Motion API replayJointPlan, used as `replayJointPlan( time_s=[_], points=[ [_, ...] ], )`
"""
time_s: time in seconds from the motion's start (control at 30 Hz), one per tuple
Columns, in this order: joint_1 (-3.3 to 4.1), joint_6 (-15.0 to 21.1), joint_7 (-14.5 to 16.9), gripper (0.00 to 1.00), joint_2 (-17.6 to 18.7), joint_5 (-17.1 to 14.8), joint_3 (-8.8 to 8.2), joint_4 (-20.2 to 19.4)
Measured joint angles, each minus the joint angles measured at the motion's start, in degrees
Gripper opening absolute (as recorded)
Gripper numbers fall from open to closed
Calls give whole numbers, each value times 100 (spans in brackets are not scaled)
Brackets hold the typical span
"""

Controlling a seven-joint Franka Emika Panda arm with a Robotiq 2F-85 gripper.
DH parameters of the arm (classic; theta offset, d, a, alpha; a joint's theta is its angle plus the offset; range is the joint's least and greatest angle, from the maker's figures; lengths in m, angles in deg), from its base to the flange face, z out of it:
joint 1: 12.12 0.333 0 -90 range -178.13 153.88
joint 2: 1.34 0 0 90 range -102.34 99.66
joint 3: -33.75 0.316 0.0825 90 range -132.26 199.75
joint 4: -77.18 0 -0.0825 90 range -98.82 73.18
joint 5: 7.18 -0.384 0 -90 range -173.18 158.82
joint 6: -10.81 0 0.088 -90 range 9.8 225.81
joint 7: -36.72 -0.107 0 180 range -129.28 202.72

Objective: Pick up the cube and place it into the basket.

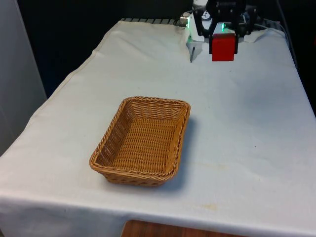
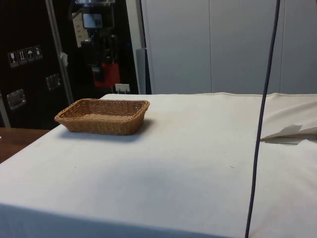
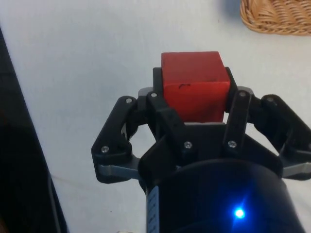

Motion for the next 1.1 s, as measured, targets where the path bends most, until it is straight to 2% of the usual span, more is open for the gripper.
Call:
replayJointPlan(
  time_s=[0.47,0.73,1.1],
  points=[
    [-23,-11,590,1,407,-264,-183,407],
    [-46,-11,854,1,413,-264,-252,413],
    [-63,-11,1324,1,487,-258,-430,435]
  ],
)
